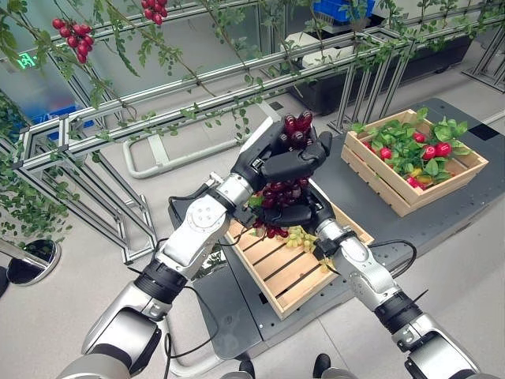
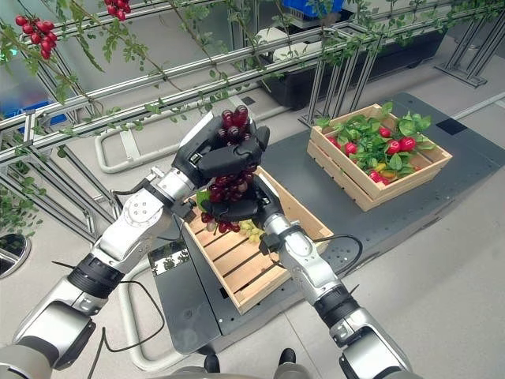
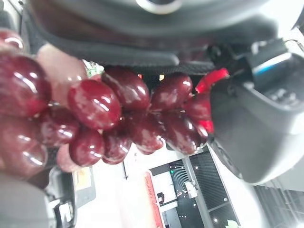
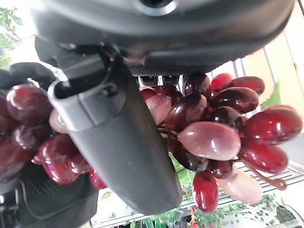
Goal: Pick up the fruits from the basket on one side to the basket on the other side
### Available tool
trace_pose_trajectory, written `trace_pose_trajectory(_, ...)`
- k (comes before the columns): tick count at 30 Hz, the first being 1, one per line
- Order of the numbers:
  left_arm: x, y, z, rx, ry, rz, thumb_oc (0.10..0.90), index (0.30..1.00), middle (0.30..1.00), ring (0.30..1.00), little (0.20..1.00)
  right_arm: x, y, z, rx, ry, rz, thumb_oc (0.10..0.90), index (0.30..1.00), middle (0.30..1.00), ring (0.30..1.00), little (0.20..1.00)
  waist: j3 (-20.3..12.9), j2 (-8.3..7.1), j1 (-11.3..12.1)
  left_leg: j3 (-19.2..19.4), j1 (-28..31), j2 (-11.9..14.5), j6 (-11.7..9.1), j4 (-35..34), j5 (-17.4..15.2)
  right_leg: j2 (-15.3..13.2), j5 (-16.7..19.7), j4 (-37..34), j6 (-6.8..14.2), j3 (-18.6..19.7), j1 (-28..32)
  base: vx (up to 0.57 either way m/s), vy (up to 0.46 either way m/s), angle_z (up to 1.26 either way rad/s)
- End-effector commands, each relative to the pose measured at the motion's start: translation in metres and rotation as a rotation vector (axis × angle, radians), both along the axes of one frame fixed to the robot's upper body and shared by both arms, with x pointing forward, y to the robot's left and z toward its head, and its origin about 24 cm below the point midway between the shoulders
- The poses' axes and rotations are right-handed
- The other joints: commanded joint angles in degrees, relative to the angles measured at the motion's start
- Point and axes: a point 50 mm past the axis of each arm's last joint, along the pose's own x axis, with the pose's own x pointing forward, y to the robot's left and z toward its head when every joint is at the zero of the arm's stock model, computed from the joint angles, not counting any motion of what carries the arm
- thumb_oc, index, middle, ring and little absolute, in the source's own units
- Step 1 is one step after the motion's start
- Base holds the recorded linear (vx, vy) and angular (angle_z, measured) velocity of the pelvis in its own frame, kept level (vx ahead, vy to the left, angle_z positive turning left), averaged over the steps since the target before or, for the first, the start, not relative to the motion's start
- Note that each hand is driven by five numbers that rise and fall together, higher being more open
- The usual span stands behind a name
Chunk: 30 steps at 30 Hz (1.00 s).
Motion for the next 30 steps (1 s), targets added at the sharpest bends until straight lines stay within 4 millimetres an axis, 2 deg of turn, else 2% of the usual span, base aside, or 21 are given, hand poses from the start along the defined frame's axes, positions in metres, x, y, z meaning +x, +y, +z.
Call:
trace_pose_trajectory(1,0.002,-0.021,0.053,-0.113,-0.169,-0.109,0.4,0.3,0.3,0.3,0.3,0.003,0.034,0.063,0.206,-0.238,0.118,0.4,0.3,0.3,0.3,0.3,-8.9,-1.7,0.7,-0.5,-0.8,-2.6,0.1,0.1,-5.4,-1.5,-5.7,0.1,-0.2,0.8,2.7,0.0,0.0,0.0)
trace_pose_trajectory(3,0.002,-0.021,0.053,-0.11,-0.174,-0.109,0.4,0.3,0.3,0.3,0.3,0.001,0.034,0.064,0.231,-0.25,0.159,0.4,0.3,0.3,0.3,0.3,-9.0,-1.74,0.7,-0.5,-0.8,-2.6,0.2,0.1,-5.5,-1.5,-5.8,0.1,-0.2,0.8,2.6,0.0,0.0,0.0)
trace_pose_trajectory(14,0.005,-0.017,0.048,-0.114,-0.14,-0.082,0.4,0.3,0.3,0.3,0.3,0.001,0.026,0.068,0.298,-0.284,0.104,0.4,0.3,0.3,0.3,0.3,-9.0,-1.9,0.7,-0.5,-0.5,-2.5,0.3,0.1,-5.7,-1.5,-5.7,0.1,-0.1,1.0,2.7,0.0,0.0,0.0)
trace_pose_trajectory(15,0.008,-0.013,0.046,-0.142,-0.117,-0.051,0.569,0.554,0.554,0.554,0.554,0.0,0.024,0.068,0.309,-0.29,0.094,0.4,0.3,0.3,0.3,0.3,-9.1,-1.94,0.7,-0.5,-0.5,-2.6,0.4,0.1,-5.8,-1.5,-5.7,0.1,0.0,1.1,2.7,0.0,0.0,0.0)
trace_pose_trajectory(16,0.008,-0.013,0.046,-0.144,-0.113,-0.047,0.8,0.9,0.9,0.9,0.9,0.0,0.024,0.068,0.311,-0.291,0.092,0.4,0.3,0.3,0.3,0.3,-9.1,-1.95,0.7,-0.5,-0.5,-2.6,0.4,0.1,-5.8,-1.5,-5.7,0.1,0.0,1.1,2.7,0.0,0.0,0.0)
trace_pose_trajectory(24,0.01,0.002,0.035,-0.257,-0.058,0.047,0.8,0.9,0.9,0.9,0.9,-0.001,0.014,0.066,0.353,-0.301,-0.008,0.4,0.3,0.3,0.3,0.3,-8.9,-1.8,0.5,-0.4,-0.4,-2.4,0.4,0.1,-5.9,-1.3,-5.8,0.1,-0.1,1.4,2.6,0.0,0.0,0.0)
trace_pose_trajectory(30,0.011,0.014,0.02,-0.306,-0.018,0.138,0.8,0.9,0.9,0.9,0.9,-0.003,0.003,0.052,0.336,-0.267,-0.055,0.4,0.3,0.3,0.3,0.3,-9.0,-1.9,0.3,-0.2,-0.2,-2.2,0.4,0.1,-6.0,-1.3,-5.9,0.1,-0.2,1.6,2.7,0.0,0.0,0.0)
